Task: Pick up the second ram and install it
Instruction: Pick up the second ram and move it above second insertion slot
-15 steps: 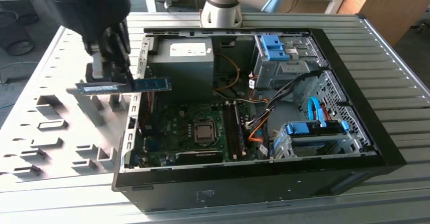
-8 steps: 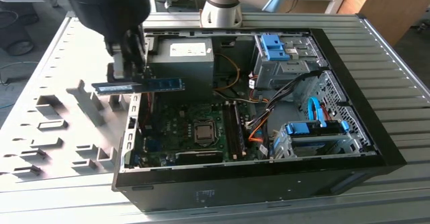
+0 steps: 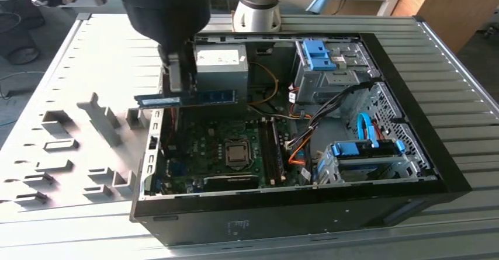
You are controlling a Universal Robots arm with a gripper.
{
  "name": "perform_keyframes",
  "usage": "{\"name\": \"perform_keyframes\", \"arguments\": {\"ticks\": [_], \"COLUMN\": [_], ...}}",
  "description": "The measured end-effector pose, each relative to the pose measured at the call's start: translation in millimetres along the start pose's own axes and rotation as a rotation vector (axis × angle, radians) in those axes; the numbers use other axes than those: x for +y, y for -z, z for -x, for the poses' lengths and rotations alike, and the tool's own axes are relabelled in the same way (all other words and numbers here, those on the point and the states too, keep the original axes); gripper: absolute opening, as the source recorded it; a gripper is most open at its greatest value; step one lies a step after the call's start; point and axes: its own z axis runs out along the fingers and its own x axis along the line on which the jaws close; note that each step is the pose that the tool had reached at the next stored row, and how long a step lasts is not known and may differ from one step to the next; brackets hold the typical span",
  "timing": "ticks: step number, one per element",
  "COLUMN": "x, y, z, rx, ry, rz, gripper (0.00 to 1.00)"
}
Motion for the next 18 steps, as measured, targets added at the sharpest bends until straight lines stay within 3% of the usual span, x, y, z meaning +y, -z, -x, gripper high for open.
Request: {"name": "perform_keyframes", "arguments": {"ticks": [2, 11, 18], "x": [-4.9, -41.8, -58.7], "y": [-1.4, -16.8, -29.5], "z": [-0.1, -1.4, -2.6], "rx": [-0.0024, -0.0028, -0.0028], "ry": [0.000, 0.000, 0.000], "rz": [0.0006, 0.0058, 0.0059], "gripper": [0.14, 0.14, 0.14]}}
